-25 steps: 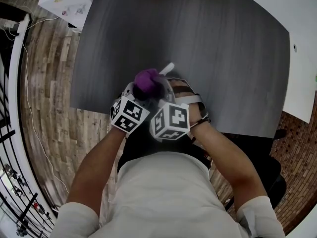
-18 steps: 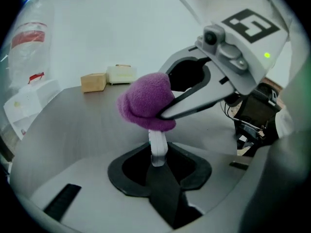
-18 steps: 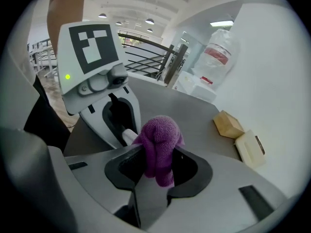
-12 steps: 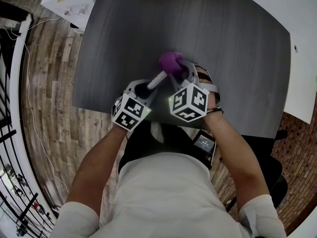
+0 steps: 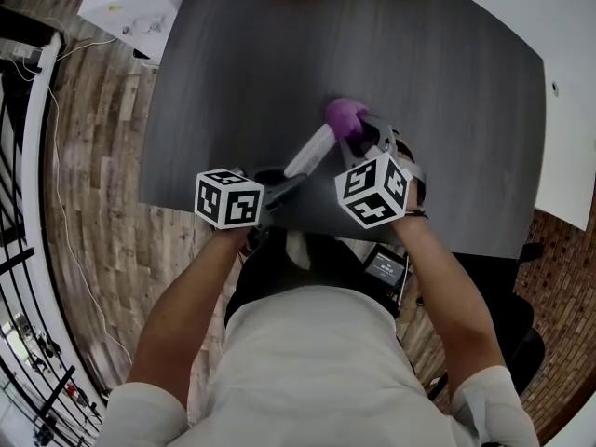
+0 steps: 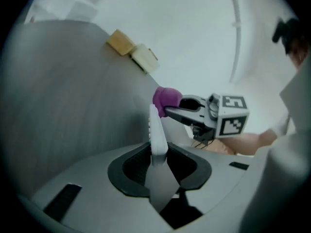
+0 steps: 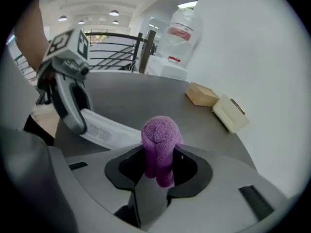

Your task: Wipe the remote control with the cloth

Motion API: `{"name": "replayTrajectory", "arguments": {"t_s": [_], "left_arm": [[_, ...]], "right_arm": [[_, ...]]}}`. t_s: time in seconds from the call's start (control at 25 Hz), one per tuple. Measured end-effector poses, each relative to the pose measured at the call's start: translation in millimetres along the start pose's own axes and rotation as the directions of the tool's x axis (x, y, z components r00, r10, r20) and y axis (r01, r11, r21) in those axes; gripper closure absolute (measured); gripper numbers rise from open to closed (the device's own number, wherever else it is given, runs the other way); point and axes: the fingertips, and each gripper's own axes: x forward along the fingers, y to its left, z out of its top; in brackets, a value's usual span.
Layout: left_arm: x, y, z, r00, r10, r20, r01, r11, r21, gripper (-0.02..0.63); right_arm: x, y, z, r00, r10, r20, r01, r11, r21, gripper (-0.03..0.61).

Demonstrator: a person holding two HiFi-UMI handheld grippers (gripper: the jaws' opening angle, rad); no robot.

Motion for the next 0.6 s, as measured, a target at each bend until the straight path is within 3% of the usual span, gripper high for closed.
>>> {"name": "replayTrajectory", "arguments": {"t_s": [0.12, 0.2, 0.4, 0.6], "left_arm": [[-1.9, -3.4, -9.4, 0.996, -0.063, 0.068, 0.078, 0.966, -0.248, 0.511], [-2.6, -1.7, -15.8, 0.993, -0.06, 0.103, 0.092, 0.937, -0.337, 0.511], [-2.7, 7.4, -31.8, 0.994, -0.015, 0.108, 0.058, 0.915, -0.4, 0.514], [-1.6, 6.9, -32.4, 0.994, -0.022, 0.108, 0.064, 0.914, -0.401, 0.514]], "right_arm": [[-19.8, 49.4, 21.0, 0.987, 0.145, 0.063, -0.144, 0.989, -0.028, 0.442], [-24.5, 83.4, 24.7, 0.97, 0.234, 0.06, -0.229, 0.97, -0.087, 0.442], [-13.1, 105.0, 17.6, 0.956, 0.291, 0.023, -0.285, 0.947, -0.146, 0.442], [1.6, 80.4, 4.3, 0.972, 0.232, -0.031, -0.234, 0.959, -0.161, 0.442]]}}
